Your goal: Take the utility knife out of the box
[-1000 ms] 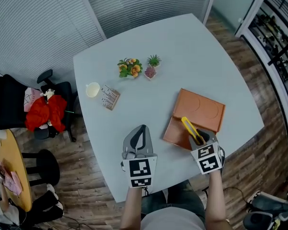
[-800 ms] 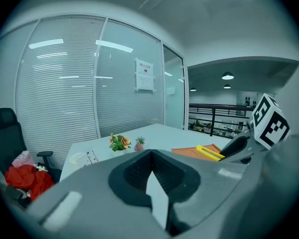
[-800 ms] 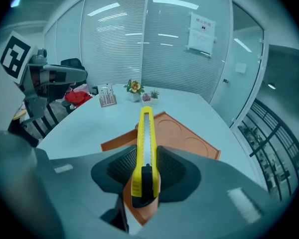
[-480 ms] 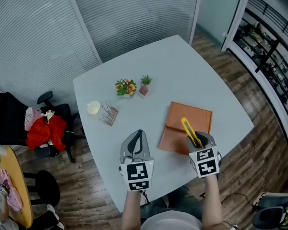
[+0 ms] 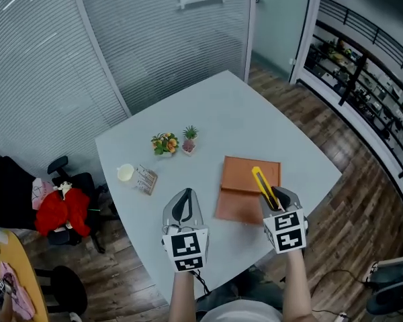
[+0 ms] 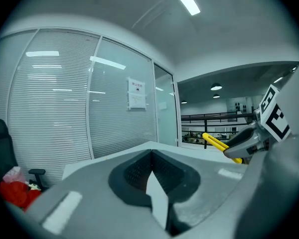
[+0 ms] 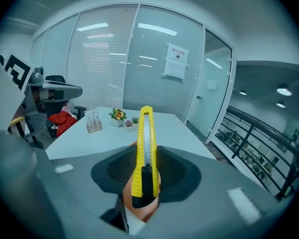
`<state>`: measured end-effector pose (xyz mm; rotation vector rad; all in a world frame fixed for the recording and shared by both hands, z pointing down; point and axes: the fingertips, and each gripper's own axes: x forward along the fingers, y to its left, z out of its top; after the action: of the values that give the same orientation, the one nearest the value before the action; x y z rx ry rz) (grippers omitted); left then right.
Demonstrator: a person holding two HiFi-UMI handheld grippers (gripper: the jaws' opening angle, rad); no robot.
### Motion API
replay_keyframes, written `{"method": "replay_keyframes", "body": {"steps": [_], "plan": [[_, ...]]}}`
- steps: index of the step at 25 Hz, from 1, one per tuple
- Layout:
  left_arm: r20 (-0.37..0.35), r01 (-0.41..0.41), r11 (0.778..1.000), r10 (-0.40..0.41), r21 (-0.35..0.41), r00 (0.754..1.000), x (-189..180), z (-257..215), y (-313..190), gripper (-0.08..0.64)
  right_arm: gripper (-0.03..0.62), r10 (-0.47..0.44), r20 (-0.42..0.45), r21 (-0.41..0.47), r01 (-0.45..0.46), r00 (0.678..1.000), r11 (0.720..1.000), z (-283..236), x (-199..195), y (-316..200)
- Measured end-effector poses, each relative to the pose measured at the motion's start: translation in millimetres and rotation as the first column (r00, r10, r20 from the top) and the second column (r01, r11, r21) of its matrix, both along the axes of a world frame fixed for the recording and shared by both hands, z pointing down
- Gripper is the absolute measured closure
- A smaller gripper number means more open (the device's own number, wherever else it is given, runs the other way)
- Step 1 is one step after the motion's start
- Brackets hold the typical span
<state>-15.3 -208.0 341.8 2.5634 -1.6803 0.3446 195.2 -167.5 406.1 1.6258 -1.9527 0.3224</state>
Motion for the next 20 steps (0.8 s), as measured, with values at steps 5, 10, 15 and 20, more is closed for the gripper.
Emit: {"method": "replay_keyframes", "body": {"steps": [5, 10, 15, 20], "plan": [[-0.008, -0.018, 1.0, 0.018, 0.022, 1.0, 2, -11, 7, 0.56, 0.437, 0.031, -0.003, 0.042, -0.031, 1.0, 0.999, -19, 3, 9], [-0.016, -0.041, 0.998, 0.042, 0.05, 0.999, 6, -22, 12, 0.56, 0.437, 0.049, -0.004, 0.085, -0.048, 0.999, 0.995, -33, 2, 16], [-0.019, -0.06, 0.995, 0.062, 0.074, 0.998, 11, -31, 17, 0.56, 0.437, 0.067, 0.005, 0.135, -0.068, 0.998, 0.989, -48, 1, 20], [-0.02, -0.07, 0.994, 0.072, 0.087, 0.997, 12, -36, 20, 0.56, 0.437, 0.076, 0.008, 0.164, -0.077, 0.997, 0.983, -57, -3, 23]]}}
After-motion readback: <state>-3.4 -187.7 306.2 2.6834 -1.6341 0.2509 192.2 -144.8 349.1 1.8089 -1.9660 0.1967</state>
